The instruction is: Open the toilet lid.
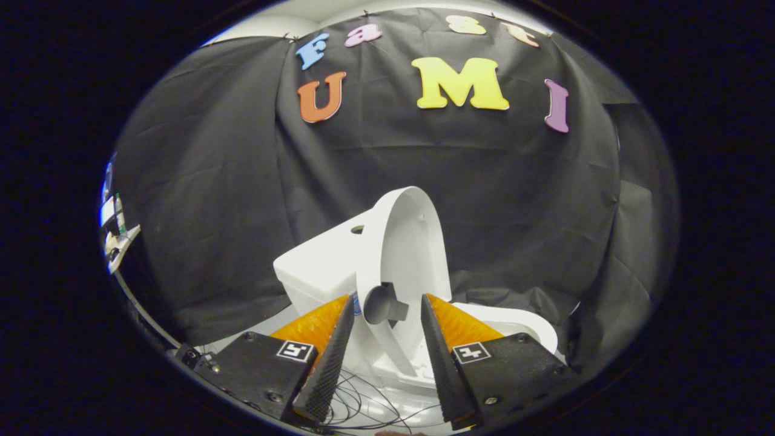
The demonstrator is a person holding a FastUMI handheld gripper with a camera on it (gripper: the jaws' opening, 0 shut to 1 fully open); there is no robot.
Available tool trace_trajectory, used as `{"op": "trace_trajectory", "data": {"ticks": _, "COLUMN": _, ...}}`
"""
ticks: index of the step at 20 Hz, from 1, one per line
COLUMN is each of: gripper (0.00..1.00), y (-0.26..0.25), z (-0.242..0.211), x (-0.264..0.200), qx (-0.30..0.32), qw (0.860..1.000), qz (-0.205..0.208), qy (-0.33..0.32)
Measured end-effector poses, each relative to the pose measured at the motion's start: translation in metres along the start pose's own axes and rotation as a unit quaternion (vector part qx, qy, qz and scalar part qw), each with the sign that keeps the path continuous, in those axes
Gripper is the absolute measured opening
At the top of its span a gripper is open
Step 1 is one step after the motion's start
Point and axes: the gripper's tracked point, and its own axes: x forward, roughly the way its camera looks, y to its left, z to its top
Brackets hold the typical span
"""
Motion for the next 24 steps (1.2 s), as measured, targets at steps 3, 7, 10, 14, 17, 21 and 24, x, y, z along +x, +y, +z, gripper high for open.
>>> {"op": "trace_trajectory", "data": {"ticks": 3, "gripper": 0.69, "y": -0.032, "z": -0.007, "x": -0.026, "qx": -0.005, "qw": 1.0, "qz": -0.013, "qy": -0.016}}
{"op": "trace_trajectory", "data": {"ticks": 7, "gripper": 0.7, "y": -0.074, "z": -0.014, "x": -0.058, "qx": 0.01, "qw": 0.998, "qz": -0.035, "qy": -0.045}}
{"op": "trace_trajectory", "data": {"ticks": 10, "gripper": 0.7, "y": -0.102, "z": -0.021, "x": -0.076, "qx": 0.019, "qw": 0.997, "qz": -0.048, "qy": -0.05}}
{"op": "trace_trajectory", "data": {"ticks": 14, "gripper": 0.7, "y": -0.141, "z": -0.033, "x": -0.102, "qx": 0.007, "qw": 0.995, "qz": -0.075, "qy": -0.065}}
{"op": "trace_trajectory", "data": {"ticks": 17, "gripper": 0.7, "y": -0.165, "z": -0.044, "x": -0.121, "qx": 0.017, "qw": 0.994, "qz": -0.088, "qy": -0.069}}
{"op": "trace_trajectory", "data": {"ticks": 21, "gripper": 0.7, "y": -0.195, "z": -0.055, "x": -0.152, "qx": 0.027, "qw": 0.99, "qz": -0.109, "qy": -0.082}}
{"op": "trace_trajectory", "data": {"ticks": 24, "gripper": 0.7, "y": -0.212, "z": -0.068, "x": -0.173, "qx": 0.035, "qw": 0.988, "qz": -0.124, "qy": -0.089}}
